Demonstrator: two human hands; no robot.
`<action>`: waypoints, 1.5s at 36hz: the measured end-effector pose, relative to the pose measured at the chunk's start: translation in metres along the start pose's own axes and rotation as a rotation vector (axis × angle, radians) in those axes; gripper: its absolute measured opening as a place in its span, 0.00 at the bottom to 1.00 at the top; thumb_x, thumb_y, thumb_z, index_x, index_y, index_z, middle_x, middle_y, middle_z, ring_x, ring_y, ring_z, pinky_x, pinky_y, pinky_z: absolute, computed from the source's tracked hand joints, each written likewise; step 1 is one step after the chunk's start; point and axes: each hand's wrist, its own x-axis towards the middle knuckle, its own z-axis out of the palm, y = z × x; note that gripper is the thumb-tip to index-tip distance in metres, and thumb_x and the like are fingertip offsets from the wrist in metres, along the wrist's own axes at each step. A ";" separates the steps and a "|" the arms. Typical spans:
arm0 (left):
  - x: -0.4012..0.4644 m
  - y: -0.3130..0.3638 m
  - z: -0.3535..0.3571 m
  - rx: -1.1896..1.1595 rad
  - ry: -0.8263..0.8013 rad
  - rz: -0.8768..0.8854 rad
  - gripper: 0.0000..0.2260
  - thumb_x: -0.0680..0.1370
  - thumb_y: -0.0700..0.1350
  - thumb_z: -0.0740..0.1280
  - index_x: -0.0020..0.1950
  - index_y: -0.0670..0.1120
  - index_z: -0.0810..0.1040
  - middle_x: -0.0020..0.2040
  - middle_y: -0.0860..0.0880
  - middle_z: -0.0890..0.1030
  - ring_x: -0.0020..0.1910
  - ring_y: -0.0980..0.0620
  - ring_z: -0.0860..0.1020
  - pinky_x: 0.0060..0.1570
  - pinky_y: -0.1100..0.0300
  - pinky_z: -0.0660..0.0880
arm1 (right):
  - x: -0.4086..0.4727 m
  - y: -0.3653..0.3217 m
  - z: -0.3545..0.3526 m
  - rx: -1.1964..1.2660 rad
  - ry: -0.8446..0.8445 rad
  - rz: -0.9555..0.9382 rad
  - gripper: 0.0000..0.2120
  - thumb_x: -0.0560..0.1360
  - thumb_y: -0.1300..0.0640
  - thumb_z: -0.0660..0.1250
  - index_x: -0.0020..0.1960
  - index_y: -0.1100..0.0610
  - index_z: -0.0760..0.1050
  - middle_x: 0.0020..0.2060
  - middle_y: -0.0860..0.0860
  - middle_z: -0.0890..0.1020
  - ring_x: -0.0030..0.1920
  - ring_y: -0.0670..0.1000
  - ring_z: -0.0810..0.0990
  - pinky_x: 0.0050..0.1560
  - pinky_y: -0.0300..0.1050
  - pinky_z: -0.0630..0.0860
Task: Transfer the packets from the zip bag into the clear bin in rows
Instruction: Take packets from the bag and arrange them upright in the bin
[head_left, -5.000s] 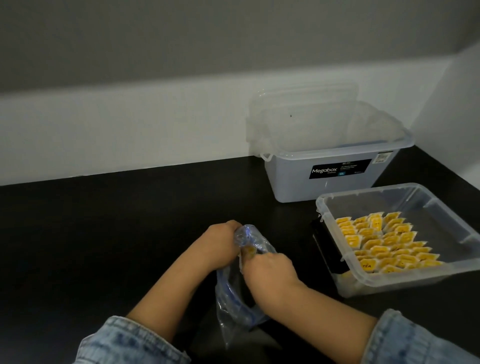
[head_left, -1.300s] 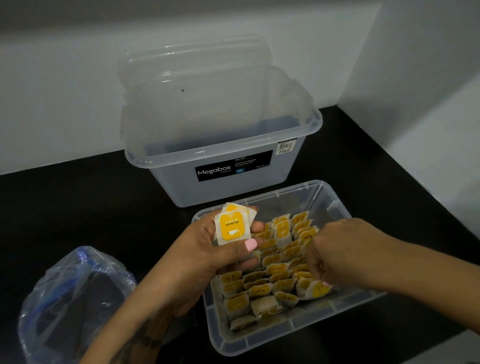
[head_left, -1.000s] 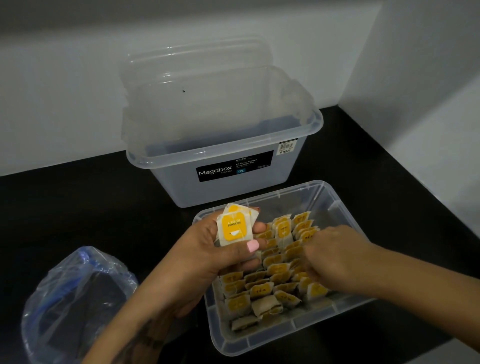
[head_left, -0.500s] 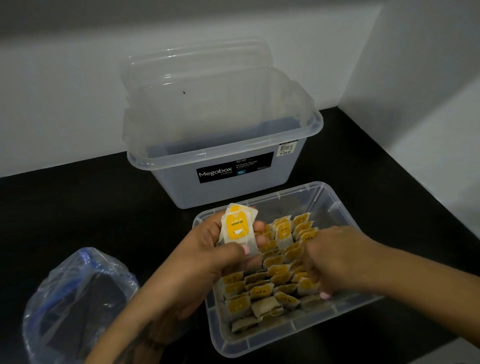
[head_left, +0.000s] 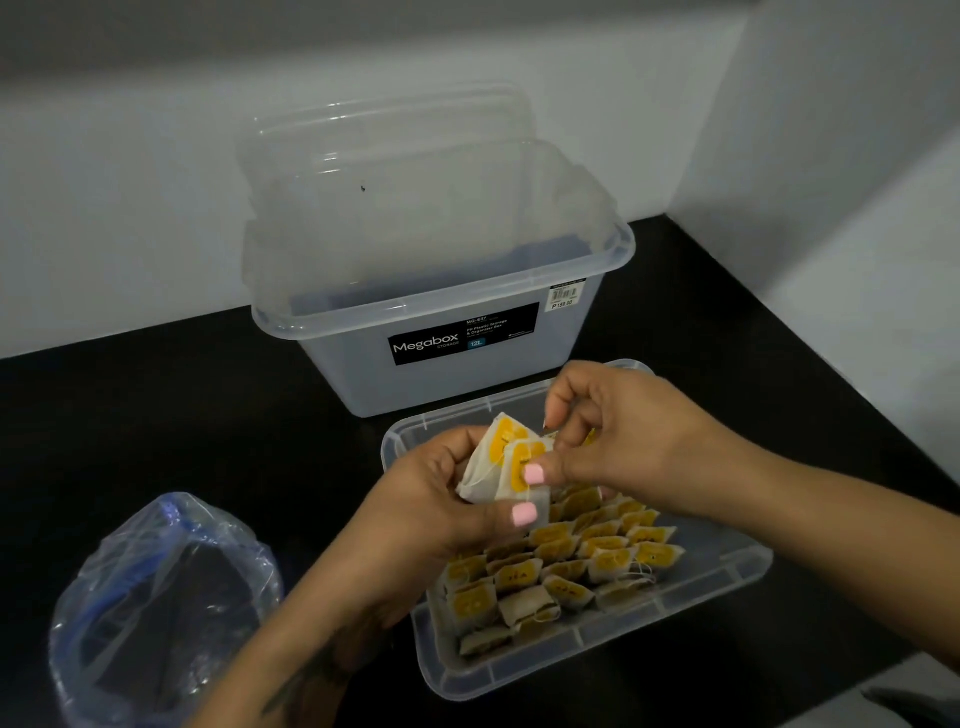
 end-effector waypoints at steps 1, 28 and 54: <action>0.000 -0.001 0.001 0.023 0.011 0.010 0.23 0.62 0.41 0.74 0.56 0.45 0.77 0.50 0.46 0.84 0.50 0.48 0.83 0.49 0.54 0.80 | 0.000 0.000 0.000 0.012 0.006 0.011 0.16 0.64 0.50 0.78 0.44 0.49 0.72 0.34 0.49 0.82 0.31 0.42 0.79 0.33 0.38 0.75; -0.007 0.004 0.008 -0.073 0.070 0.003 0.15 0.66 0.45 0.69 0.52 0.50 0.79 0.48 0.51 0.85 0.48 0.54 0.83 0.41 0.64 0.79 | -0.033 0.020 -0.029 -0.916 -0.247 0.015 0.10 0.76 0.50 0.64 0.56 0.40 0.78 0.46 0.39 0.81 0.45 0.39 0.78 0.50 0.34 0.76; -0.009 0.005 0.008 -0.066 0.064 0.002 0.16 0.67 0.48 0.67 0.54 0.51 0.78 0.49 0.53 0.85 0.50 0.55 0.83 0.44 0.63 0.80 | -0.014 0.050 0.003 -1.430 -0.458 -0.136 0.07 0.78 0.56 0.63 0.55 0.53 0.74 0.49 0.51 0.78 0.57 0.54 0.74 0.67 0.53 0.61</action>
